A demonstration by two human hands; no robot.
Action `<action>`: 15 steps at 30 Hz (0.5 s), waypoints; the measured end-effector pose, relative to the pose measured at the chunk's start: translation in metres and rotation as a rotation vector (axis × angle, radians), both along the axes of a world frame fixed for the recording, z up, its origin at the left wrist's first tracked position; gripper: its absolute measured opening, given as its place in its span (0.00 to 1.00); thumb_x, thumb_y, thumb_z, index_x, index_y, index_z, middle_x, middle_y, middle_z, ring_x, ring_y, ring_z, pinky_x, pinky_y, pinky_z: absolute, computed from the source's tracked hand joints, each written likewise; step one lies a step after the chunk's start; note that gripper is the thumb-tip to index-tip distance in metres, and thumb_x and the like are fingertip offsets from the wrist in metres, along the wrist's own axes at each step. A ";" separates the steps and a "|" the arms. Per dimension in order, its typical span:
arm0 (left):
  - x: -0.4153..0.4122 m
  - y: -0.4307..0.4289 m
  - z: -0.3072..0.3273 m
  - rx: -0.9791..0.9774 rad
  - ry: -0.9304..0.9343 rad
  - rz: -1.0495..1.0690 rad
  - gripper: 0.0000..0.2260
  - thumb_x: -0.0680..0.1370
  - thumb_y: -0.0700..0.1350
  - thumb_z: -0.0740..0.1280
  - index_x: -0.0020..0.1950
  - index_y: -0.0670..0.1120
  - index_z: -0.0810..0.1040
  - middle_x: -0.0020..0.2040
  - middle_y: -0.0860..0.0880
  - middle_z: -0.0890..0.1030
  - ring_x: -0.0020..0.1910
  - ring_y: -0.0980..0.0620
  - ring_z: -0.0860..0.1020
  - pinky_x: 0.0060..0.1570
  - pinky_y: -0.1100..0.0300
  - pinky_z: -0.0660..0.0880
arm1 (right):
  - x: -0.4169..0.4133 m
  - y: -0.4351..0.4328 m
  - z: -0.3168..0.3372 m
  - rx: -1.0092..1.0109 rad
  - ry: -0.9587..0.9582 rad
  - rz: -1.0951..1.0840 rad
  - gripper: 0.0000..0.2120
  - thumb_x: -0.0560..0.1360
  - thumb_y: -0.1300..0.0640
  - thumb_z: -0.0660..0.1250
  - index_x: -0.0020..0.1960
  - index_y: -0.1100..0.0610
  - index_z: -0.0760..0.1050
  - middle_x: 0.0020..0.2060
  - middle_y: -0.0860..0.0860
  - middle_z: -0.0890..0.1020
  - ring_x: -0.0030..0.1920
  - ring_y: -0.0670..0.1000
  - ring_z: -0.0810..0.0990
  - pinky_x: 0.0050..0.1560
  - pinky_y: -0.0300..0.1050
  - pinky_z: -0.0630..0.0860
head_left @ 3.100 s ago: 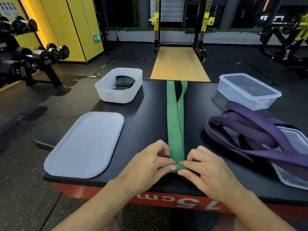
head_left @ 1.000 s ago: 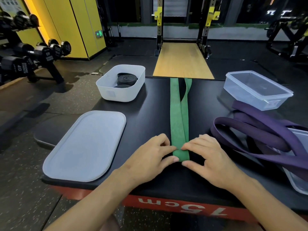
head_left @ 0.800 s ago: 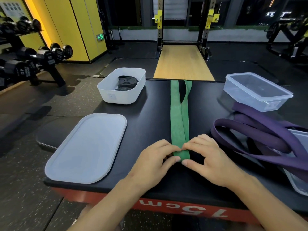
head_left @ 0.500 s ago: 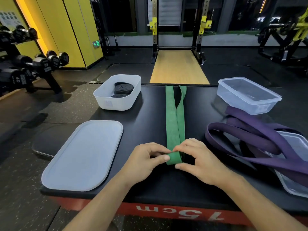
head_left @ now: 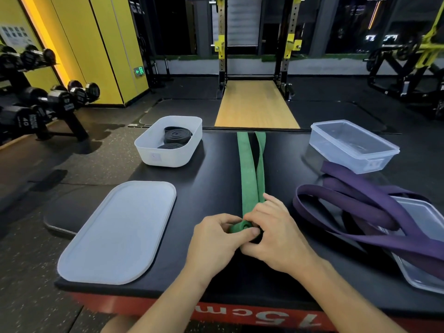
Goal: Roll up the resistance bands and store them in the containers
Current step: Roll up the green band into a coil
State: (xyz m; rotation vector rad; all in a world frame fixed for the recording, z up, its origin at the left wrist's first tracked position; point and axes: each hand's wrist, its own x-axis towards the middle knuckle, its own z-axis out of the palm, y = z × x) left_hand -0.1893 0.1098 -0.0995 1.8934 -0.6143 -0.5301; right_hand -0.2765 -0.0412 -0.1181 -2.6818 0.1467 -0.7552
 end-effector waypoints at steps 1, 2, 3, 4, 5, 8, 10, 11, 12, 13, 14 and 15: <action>0.001 -0.001 -0.001 -0.022 0.036 -0.008 0.10 0.71 0.56 0.80 0.50 0.58 0.87 0.45 0.59 0.87 0.48 0.62 0.85 0.53 0.57 0.82 | 0.001 0.002 0.000 -0.003 0.007 -0.007 0.14 0.65 0.43 0.69 0.45 0.51 0.81 0.36 0.41 0.74 0.42 0.43 0.74 0.78 0.40 0.56; 0.002 0.000 -0.001 -0.066 0.105 -0.020 0.10 0.71 0.53 0.81 0.51 0.57 0.87 0.46 0.56 0.88 0.49 0.58 0.85 0.55 0.54 0.82 | 0.002 0.003 -0.001 0.007 0.007 -0.009 0.14 0.66 0.43 0.69 0.46 0.51 0.81 0.38 0.39 0.73 0.43 0.41 0.74 0.78 0.40 0.56; 0.004 0.001 0.000 -0.107 0.190 -0.031 0.11 0.72 0.48 0.81 0.53 0.54 0.87 0.47 0.52 0.88 0.50 0.54 0.86 0.57 0.52 0.82 | 0.003 0.004 -0.003 0.026 -0.002 -0.004 0.14 0.67 0.43 0.69 0.48 0.50 0.80 0.39 0.37 0.72 0.43 0.39 0.73 0.78 0.40 0.57; 0.007 0.001 0.001 -0.138 0.274 -0.042 0.13 0.72 0.45 0.81 0.55 0.50 0.87 0.48 0.49 0.88 0.51 0.52 0.87 0.57 0.52 0.83 | 0.003 0.004 -0.005 0.044 -0.014 0.009 0.13 0.68 0.43 0.70 0.49 0.50 0.80 0.40 0.35 0.70 0.44 0.37 0.72 0.78 0.41 0.58; 0.010 0.002 0.003 -0.152 0.337 -0.051 0.14 0.72 0.42 0.81 0.57 0.46 0.85 0.49 0.46 0.88 0.51 0.50 0.87 0.56 0.52 0.83 | 0.003 0.002 -0.008 0.055 -0.024 0.027 0.13 0.69 0.44 0.71 0.50 0.49 0.79 0.40 0.34 0.69 0.45 0.36 0.71 0.78 0.42 0.58; 0.016 0.003 0.011 -0.150 0.448 -0.063 0.19 0.71 0.38 0.81 0.59 0.42 0.80 0.48 0.42 0.88 0.50 0.46 0.87 0.57 0.50 0.83 | 0.003 -0.008 -0.009 0.041 -0.007 0.083 0.14 0.73 0.38 0.72 0.54 0.44 0.76 0.45 0.37 0.72 0.51 0.38 0.75 0.80 0.45 0.52; 0.020 0.003 0.014 -0.119 0.484 -0.066 0.22 0.71 0.38 0.81 0.60 0.43 0.76 0.49 0.41 0.88 0.49 0.45 0.87 0.58 0.48 0.83 | 0.002 -0.013 -0.006 0.007 0.040 0.116 0.17 0.75 0.33 0.69 0.57 0.41 0.73 0.50 0.37 0.75 0.57 0.38 0.75 0.81 0.48 0.46; 0.022 0.003 0.014 -0.099 0.491 -0.065 0.22 0.71 0.38 0.81 0.60 0.43 0.76 0.49 0.42 0.88 0.48 0.47 0.87 0.58 0.49 0.83 | 0.001 -0.015 -0.004 -0.007 0.067 0.129 0.19 0.75 0.32 0.67 0.59 0.40 0.72 0.51 0.36 0.75 0.59 0.37 0.74 0.81 0.50 0.45; 0.024 0.003 0.015 -0.088 0.504 -0.061 0.21 0.71 0.38 0.81 0.59 0.43 0.76 0.49 0.42 0.88 0.47 0.48 0.86 0.57 0.50 0.83 | 0.000 -0.017 -0.003 -0.017 0.092 0.139 0.20 0.75 0.32 0.67 0.62 0.40 0.71 0.52 0.35 0.75 0.60 0.36 0.73 0.81 0.52 0.45; 0.026 0.003 0.017 -0.085 0.521 -0.058 0.20 0.72 0.38 0.80 0.58 0.44 0.75 0.49 0.42 0.88 0.46 0.48 0.86 0.55 0.51 0.84 | -0.002 -0.019 -0.003 -0.026 0.115 0.145 0.21 0.76 0.33 0.66 0.64 0.39 0.70 0.52 0.35 0.75 0.60 0.35 0.72 0.81 0.54 0.45; 0.028 0.002 0.018 -0.083 0.539 -0.061 0.19 0.72 0.37 0.80 0.57 0.44 0.75 0.49 0.42 0.88 0.46 0.47 0.86 0.54 0.52 0.84 | -0.003 -0.021 -0.002 -0.032 0.135 0.149 0.21 0.76 0.33 0.65 0.66 0.38 0.69 0.52 0.34 0.75 0.61 0.35 0.72 0.81 0.54 0.45; 0.030 0.001 0.020 -0.079 0.552 -0.070 0.18 0.73 0.37 0.79 0.56 0.45 0.75 0.50 0.42 0.88 0.46 0.47 0.86 0.52 0.52 0.84 | -0.004 -0.022 -0.001 -0.038 0.149 0.147 0.22 0.77 0.33 0.64 0.68 0.37 0.67 0.53 0.34 0.75 0.60 0.36 0.71 0.81 0.55 0.46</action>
